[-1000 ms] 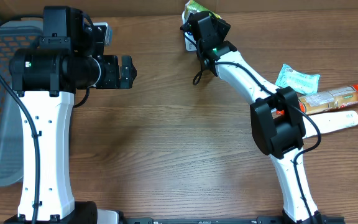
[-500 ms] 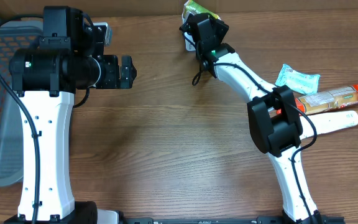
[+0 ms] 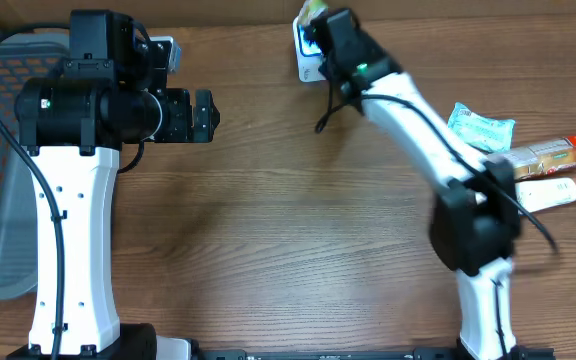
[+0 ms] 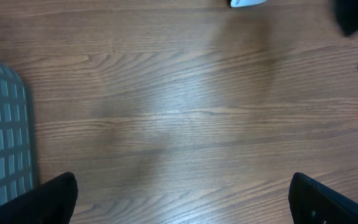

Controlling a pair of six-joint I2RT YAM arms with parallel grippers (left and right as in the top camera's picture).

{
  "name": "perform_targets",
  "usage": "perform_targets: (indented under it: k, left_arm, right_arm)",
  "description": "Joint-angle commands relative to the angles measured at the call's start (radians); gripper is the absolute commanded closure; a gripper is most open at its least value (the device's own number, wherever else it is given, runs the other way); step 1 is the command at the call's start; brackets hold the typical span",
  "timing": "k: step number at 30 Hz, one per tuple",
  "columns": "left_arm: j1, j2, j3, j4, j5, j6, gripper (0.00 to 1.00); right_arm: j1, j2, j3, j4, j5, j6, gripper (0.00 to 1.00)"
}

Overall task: Scan the item barcode
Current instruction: 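Carry the pouch right and drop it onto the other items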

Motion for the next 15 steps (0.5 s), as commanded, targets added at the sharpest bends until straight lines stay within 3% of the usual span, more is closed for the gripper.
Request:
perform_targets:
  k: [1, 5, 9, 12, 15]
  left_arm:
    - [-0.002, 0.000, 0.002, 0.004, 0.000, 0.023, 0.01]
    - [-0.002, 0.000, 0.002, 0.004, 0.000, 0.023, 0.00]
    - [-0.002, 0.000, 0.002, 0.004, 0.000, 0.023, 0.00]
    - [-0.002, 0.000, 0.002, 0.004, 0.000, 0.023, 0.00]
    - [-0.002, 0.000, 0.002, 0.004, 0.000, 0.023, 0.00]
  right_arm:
    - [-0.035, -0.297, 0.037, -0.137, -0.143, 0.534, 0.96]
    - [-0.117, -0.414, 0.037, -0.426, -0.202, 0.852, 0.96]
    - [-0.245, -0.430, 0.033, -0.633, -0.220, 1.054, 0.96]
    - [-0.372, -0.423, -0.048, -0.687, -0.220, 1.232, 0.96]
    - [-0.450, -0.422, -0.202, -0.578, -0.221, 1.314, 0.96]
